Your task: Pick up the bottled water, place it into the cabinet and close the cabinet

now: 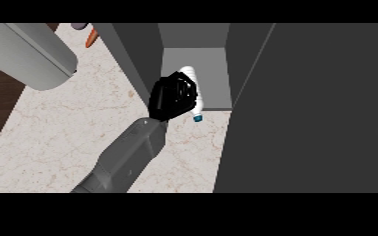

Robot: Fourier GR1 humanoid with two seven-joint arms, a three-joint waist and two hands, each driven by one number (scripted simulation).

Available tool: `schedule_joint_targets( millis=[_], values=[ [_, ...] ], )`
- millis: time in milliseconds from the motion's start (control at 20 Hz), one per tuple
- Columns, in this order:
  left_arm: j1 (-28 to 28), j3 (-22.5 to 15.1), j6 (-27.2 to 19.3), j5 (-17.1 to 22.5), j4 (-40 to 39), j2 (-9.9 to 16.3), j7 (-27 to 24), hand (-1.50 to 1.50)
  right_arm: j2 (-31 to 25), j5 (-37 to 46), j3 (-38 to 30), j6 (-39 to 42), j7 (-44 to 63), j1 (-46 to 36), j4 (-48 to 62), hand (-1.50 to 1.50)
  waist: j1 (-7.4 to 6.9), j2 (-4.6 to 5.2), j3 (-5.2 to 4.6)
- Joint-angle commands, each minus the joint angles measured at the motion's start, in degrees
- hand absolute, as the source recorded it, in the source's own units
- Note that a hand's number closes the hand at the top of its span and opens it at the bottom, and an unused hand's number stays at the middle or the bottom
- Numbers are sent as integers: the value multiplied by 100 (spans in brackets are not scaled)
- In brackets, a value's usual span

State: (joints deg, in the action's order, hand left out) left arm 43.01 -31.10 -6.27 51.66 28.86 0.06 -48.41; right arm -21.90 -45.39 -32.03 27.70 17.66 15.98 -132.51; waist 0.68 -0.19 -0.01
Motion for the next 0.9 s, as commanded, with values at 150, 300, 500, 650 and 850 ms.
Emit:
schedule_joint_targets(
  millis=[150,300,500,650,850],
  values=[
    [-1154,-289,176,-270,1390,393,251,150,6,-274,369,-496,625,43,-1049,150,-120,-29,-3],
    [-1601,-407,243,-346,2091,883,550,-150,370,-108,450,-227,365,423,-1209,150,-93,-46,1],
    [-2407,-676,156,-455,3307,1363,694,-150,365,69,695,-380,404,321,-1320,150,-145,-62,2],
    [-2797,-836,338,-383,3813,1524,893,-150,34,365,634,-122,244,20,-1065,150,-169,-58,2],
    [-3234,-568,522,-273,4303,2249,840,-150,-40,113,1476,-432,769,129,-1753,150,-151,-58,-12]
  ],
)
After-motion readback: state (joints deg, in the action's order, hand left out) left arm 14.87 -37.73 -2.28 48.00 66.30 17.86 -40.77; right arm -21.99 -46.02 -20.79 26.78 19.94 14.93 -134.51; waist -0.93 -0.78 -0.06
